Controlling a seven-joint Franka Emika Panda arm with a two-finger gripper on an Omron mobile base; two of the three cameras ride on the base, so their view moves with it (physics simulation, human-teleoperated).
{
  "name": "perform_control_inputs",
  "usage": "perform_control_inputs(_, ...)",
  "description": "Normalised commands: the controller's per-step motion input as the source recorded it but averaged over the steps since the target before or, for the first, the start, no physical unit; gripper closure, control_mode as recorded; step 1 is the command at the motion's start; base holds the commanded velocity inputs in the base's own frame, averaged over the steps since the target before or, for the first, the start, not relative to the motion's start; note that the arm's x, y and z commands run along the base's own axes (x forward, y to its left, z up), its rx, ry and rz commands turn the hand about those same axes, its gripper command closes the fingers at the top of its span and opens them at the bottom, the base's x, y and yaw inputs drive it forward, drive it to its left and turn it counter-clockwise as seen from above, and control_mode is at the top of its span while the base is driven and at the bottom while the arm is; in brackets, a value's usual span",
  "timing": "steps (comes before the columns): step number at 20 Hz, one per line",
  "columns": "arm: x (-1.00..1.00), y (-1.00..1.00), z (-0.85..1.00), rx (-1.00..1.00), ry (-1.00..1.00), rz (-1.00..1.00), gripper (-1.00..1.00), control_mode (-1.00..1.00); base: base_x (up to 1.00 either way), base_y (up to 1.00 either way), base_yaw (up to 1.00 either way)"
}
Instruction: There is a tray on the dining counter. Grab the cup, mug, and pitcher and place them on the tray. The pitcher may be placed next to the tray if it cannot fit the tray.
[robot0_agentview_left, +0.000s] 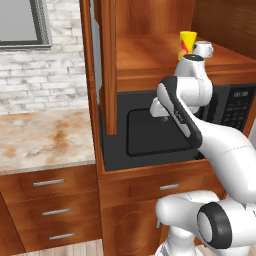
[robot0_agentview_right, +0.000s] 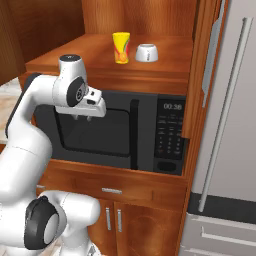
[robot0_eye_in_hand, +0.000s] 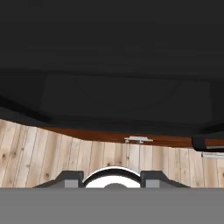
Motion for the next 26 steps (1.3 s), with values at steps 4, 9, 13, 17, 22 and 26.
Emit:
perform_control_inputs(4,0.00,-0.01,0.11,0.00,-0.04,0.00,-1.00,-1.00,0.00,0.00,0.00)
perform_control_inputs(9,-0.05,-0.11,0.35,0.00,-0.15,0.00,-1.00,-1.00,0.00,0.00,0.00)
perform_control_inputs(13,-0.25,-0.16,0.48,0.00,-0.21,0.00,-1.00,-1.00,0.00,0.00,0.00)
perform_control_inputs(17,-0.44,-0.24,0.59,0.00,-0.21,0.00,-1.00,-1.00,0.00,0.00,0.00)
perform_control_inputs(22,-0.55,-0.26,0.70,0.00,-0.18,-0.03,-1.00,-1.00,0.00,0.00,0.00)
perform_control_inputs(26,-0.50,-0.26,0.76,0.00,-0.14,-0.09,-1.00,-1.00,0.00,0.00,0.00)
